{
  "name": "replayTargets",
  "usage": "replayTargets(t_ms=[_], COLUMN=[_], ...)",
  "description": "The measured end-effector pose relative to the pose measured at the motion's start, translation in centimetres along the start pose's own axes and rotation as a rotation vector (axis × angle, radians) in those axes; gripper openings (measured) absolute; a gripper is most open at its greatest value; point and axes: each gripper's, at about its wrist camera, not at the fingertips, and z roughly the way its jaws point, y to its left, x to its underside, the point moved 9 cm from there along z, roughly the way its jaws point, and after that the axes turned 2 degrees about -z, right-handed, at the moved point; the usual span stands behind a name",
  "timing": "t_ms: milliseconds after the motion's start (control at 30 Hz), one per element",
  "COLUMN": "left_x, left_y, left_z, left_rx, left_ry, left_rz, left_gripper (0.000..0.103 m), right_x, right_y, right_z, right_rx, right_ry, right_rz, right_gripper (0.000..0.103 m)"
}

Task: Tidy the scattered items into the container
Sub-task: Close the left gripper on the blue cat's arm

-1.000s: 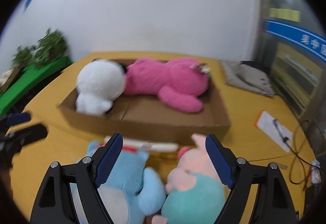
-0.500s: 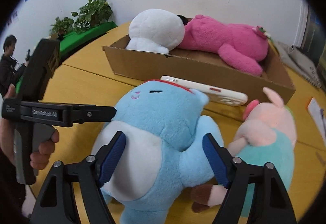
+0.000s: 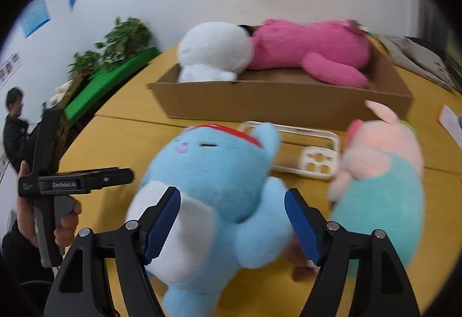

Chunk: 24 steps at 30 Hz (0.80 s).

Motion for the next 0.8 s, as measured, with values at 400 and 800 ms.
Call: replayTargets(t_ms=[400, 800], left_x=[0.7, -1.0], left_y=[-4.0, -8.2], left_z=[2.3, -3.3], left_rx=[0.033, 0.168], left_ry=[0.073, -0.021], left_rz=[0.111, 0.181], left_gripper=[0.017, 0.0], right_x=[2.1, 2.2], right_y=[-1.6, -0.3], right_z=[3.3, 3.1], right_rx=[0.161, 0.08], right_ry=[0.066, 0.045], right_rz=[-0.01, 0.001], right_gripper=[0.041, 0.014])
